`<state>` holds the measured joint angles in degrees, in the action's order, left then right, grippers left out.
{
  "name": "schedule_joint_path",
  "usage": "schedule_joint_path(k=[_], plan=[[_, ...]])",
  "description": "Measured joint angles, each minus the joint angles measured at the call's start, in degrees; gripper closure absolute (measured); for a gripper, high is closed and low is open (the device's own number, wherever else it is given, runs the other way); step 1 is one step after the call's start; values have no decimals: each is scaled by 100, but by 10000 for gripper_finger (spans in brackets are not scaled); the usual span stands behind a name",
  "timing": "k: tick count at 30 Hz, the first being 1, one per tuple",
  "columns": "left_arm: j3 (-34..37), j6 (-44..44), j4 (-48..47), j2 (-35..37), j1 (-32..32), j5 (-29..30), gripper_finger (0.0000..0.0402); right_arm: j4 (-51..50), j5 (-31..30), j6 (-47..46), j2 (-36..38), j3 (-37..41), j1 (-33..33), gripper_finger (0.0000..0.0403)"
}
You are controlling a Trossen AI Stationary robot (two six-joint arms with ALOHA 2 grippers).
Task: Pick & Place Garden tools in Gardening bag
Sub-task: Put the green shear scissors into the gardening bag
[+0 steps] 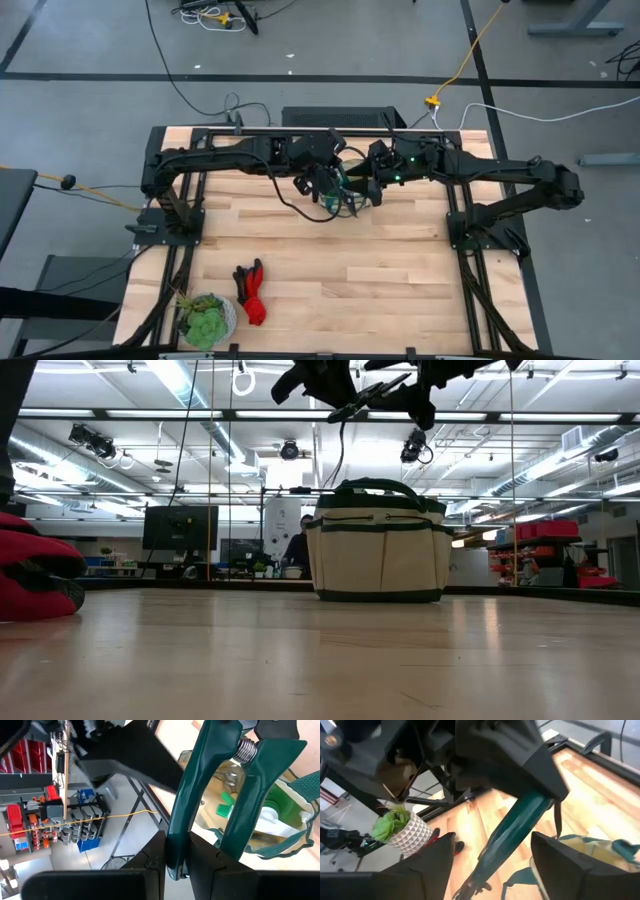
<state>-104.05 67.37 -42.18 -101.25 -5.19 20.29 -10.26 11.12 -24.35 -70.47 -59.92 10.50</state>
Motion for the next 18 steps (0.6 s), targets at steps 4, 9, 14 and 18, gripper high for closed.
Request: schedule_joint_path(k=[4, 9, 14, 18], plan=[[0, 23, 10, 0, 32, -41, 342, 8, 12, -64, -38, 0, 48, 162], [0, 109, 33, 0, 108, -59, 342, 70, 52, -89, -97, 0, 110, 181], [0, 153, 33, 0, 142, -61, 342, 93, 50, -100, -97, 0, 133, 196], [0, 151, 36, 0, 155, -59, 342, 158, 169, -218, -98, 0, 138, 205]])
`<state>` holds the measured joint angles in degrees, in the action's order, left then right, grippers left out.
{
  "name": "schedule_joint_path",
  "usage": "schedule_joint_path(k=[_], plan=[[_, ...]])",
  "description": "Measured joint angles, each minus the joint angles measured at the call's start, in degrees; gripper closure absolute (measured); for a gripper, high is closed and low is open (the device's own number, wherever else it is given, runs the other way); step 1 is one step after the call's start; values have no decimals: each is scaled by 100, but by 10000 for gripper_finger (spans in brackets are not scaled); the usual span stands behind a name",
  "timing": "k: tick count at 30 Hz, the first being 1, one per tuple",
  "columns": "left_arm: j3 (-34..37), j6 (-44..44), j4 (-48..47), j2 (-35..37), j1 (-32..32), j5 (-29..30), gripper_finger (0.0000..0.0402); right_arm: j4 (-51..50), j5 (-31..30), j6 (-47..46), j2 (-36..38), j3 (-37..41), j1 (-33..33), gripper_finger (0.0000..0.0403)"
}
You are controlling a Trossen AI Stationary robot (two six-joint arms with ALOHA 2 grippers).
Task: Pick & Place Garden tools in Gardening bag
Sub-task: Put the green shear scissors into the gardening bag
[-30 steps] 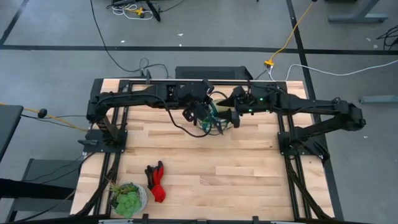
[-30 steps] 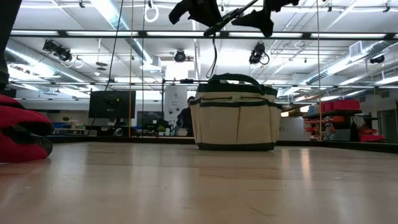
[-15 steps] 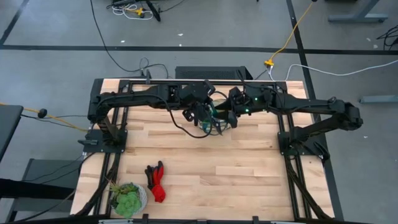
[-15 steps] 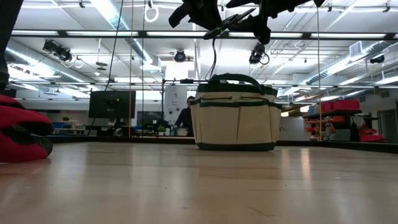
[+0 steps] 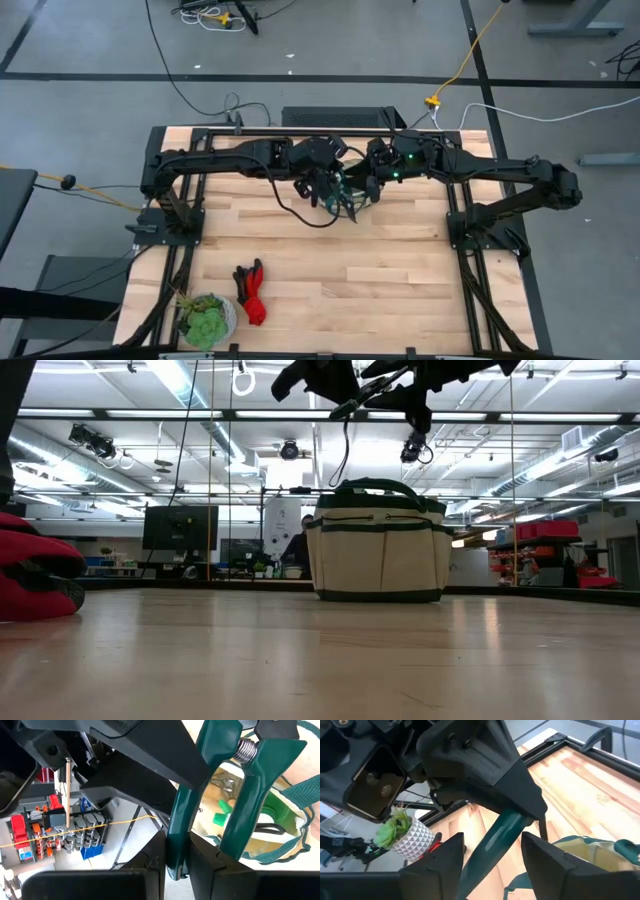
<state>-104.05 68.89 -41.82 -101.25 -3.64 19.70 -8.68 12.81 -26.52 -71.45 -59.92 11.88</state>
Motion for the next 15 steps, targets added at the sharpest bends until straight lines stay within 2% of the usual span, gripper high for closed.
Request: schedule_joint_path(k=[15], plan=[[0, -71, -17, -2, 7, 21, 342, 205, 275, -113, -244, 0, 15, 229]])
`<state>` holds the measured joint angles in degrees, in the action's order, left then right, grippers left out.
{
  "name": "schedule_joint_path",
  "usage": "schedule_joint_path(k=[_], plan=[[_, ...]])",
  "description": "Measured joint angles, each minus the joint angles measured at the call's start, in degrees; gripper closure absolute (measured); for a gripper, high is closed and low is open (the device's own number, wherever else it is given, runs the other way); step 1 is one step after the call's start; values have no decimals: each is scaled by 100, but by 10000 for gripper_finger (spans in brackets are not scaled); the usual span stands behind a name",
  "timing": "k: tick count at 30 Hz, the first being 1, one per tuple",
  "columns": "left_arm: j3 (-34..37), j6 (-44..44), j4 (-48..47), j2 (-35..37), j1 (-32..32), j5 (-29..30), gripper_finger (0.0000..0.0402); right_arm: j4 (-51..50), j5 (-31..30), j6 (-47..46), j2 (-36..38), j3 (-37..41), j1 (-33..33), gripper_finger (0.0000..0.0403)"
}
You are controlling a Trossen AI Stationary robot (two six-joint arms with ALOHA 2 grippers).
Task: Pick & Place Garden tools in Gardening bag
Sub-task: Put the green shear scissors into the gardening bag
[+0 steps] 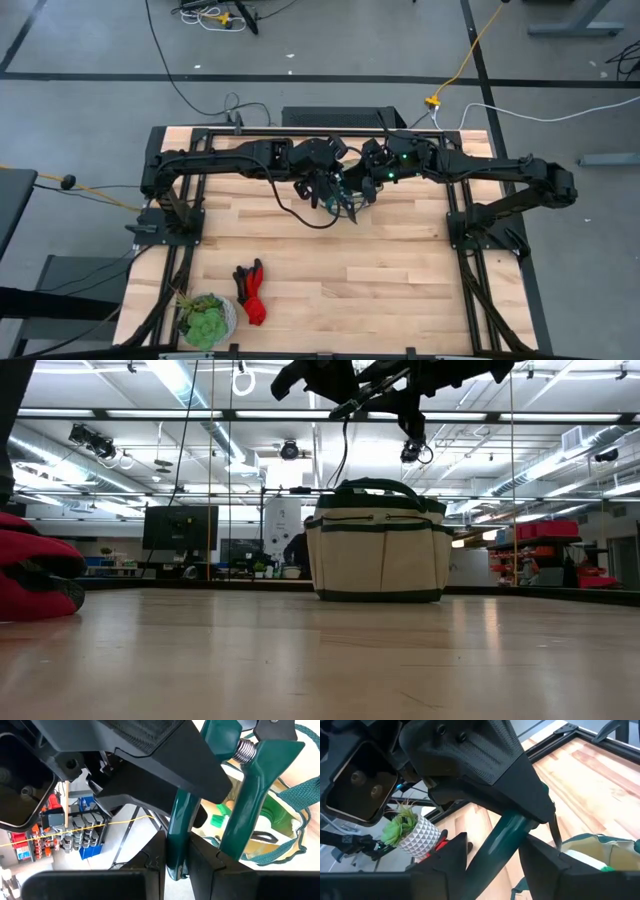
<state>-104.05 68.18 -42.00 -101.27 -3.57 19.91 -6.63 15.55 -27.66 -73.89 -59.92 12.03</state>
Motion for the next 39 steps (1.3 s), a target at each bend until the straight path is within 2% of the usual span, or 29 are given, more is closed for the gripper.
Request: schedule_joint_path(k=[12, 21, 39], plan=[[0, 68, -33, 0, 9, 18, 335, -77, -2, -58, -4, 0, 7, 289], [-2, 68, -37, 7, 11, 16, 339, -96, -101, 103, -4, 9, 7, 313], [-4, 47, -33, 11, 11, -24, 322, -160, -116, 310, -4, 9, 2, 340]])
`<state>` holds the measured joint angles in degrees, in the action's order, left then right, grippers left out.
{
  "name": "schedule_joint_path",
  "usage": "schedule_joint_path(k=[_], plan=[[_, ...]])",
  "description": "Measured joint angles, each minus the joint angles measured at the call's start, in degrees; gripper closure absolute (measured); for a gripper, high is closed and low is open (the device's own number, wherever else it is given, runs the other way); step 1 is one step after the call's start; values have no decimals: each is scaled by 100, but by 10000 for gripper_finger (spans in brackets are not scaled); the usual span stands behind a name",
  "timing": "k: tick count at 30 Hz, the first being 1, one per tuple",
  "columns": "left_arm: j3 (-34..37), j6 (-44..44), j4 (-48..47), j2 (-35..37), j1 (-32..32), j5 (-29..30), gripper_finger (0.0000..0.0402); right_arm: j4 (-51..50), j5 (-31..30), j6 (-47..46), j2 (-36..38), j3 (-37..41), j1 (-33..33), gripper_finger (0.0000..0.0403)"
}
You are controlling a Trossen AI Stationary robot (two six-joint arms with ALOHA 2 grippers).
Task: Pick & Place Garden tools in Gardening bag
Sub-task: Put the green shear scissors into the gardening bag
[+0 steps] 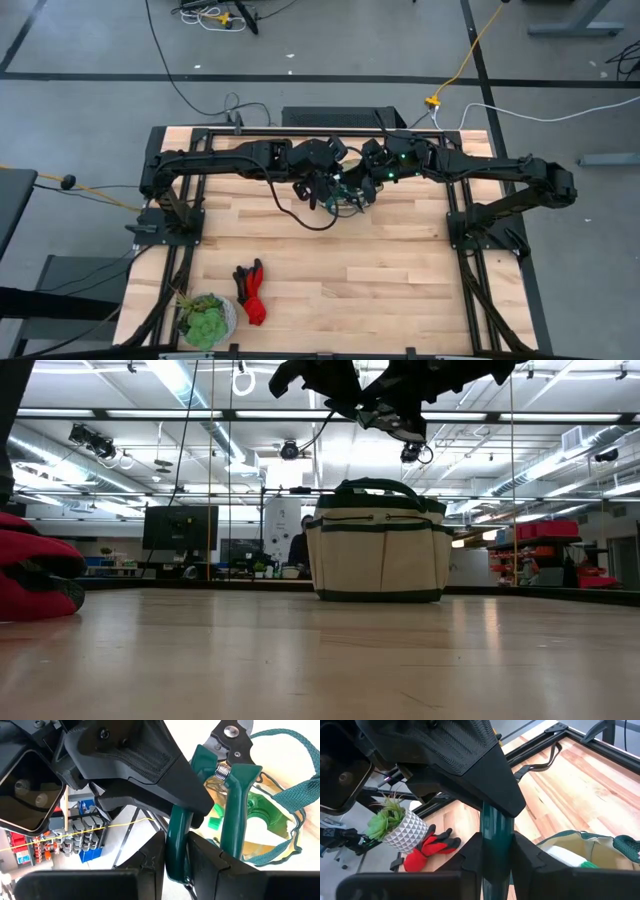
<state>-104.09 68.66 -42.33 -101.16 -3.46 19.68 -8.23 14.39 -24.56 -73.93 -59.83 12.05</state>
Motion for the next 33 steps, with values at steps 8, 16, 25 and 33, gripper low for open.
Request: schedule_joint_path(k=[8, 16, 25, 33], plan=[[0, 252, 47, -8, 37, 214, 317, 35, 8, 7, 0, 0, -3, 342], [0, 212, 182, -20, 26, 597, 236, 114, 214, -1, 4, -15, -12, 343], [0, 81, 172, -20, 85, 1359, 183, 139, 181, -21, 11, -15, -9, 343], [0, -47, 128, -20, 186, 1561, 191, 165, 152, -46, 13, -11, 51, 344]])
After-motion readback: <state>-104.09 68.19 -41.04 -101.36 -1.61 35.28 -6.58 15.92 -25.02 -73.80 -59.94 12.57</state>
